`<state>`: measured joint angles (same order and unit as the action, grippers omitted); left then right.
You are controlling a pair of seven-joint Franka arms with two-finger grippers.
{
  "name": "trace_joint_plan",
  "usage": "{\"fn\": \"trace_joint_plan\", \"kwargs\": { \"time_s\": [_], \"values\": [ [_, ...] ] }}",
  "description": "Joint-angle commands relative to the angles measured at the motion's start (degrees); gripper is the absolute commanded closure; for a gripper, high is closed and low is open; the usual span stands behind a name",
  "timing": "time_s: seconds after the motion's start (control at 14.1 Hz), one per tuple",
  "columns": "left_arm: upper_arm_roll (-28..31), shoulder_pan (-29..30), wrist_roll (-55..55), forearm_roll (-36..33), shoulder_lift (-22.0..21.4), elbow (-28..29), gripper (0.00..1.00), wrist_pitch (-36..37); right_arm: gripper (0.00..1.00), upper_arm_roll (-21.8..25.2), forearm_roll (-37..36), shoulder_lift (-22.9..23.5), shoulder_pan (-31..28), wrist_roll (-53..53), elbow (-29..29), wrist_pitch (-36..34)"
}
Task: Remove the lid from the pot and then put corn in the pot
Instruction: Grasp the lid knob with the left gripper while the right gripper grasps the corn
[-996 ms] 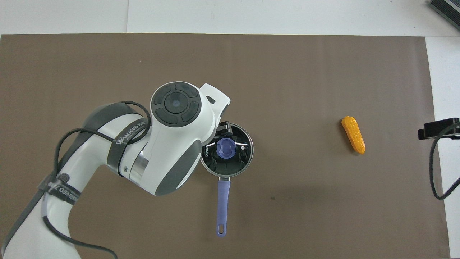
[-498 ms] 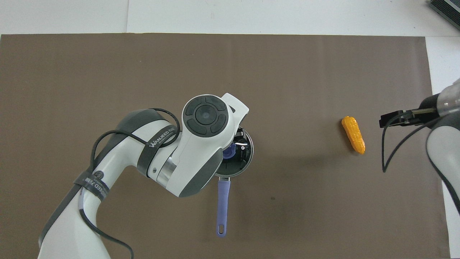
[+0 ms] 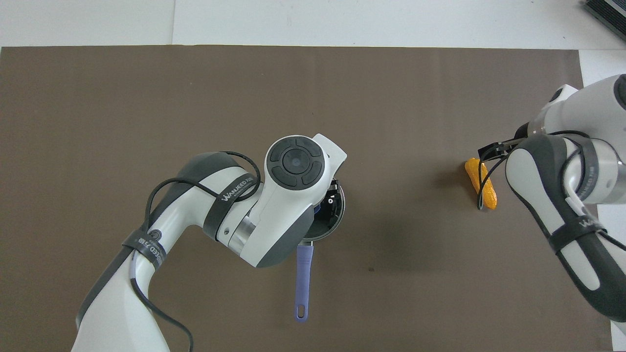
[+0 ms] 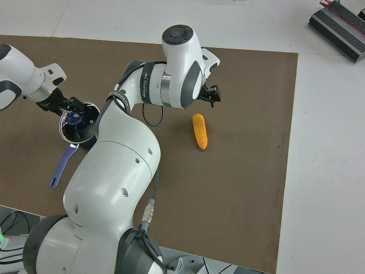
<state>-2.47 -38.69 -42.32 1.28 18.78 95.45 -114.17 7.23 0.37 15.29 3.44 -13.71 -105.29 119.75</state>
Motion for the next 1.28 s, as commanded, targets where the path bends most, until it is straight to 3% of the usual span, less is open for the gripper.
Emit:
{"fn": "trace_joint_plan", "kwargs": {
  "time_s": [0.0,0.36,0.57,1.07,1.14,1.21],
  "values": [
    [1.1,-2.2,-1.3,-0.9,0.8,0.4,0.0,-1.0,0.0,-0.4,0.9,3.2,0.7,-2.7,-0.7,4.5],
    [1.1,-2.2,-1.3,-0.8,0.9,0.0,0.0,-0.4,0.0,-0.6,0.9,5.1,1.4,-5.5,-4.4,8.0],
    [1.1,-2.2,-1.3,-0.9,0.9,-0.1,0.15,-0.3,0.0,-0.6,0.9,4.9,1.1,-6.7,-5.7,7.8],
    [1.1,-2.1,-1.2,-1.9,0.9,-0.4,0.22,-0.3,0.0,-0.6,0.9,4.2,-0.3,-10.3,-7.1,7.0],
    [1.1,-2.0,-1.2,-2.0,0.9,-0.4,0.23,-0.3,0.14,-0.6,0.9,4.2,-0.3,-11.2,-7.2,7.0],
    [1.1,-2.0,-1.3,-2.0,0.9,-0.4,0.25,-0.3,0.6,-0.6,0.9,4.2,-0.3,-12.3,-7.1,6.9]
  ]
}}
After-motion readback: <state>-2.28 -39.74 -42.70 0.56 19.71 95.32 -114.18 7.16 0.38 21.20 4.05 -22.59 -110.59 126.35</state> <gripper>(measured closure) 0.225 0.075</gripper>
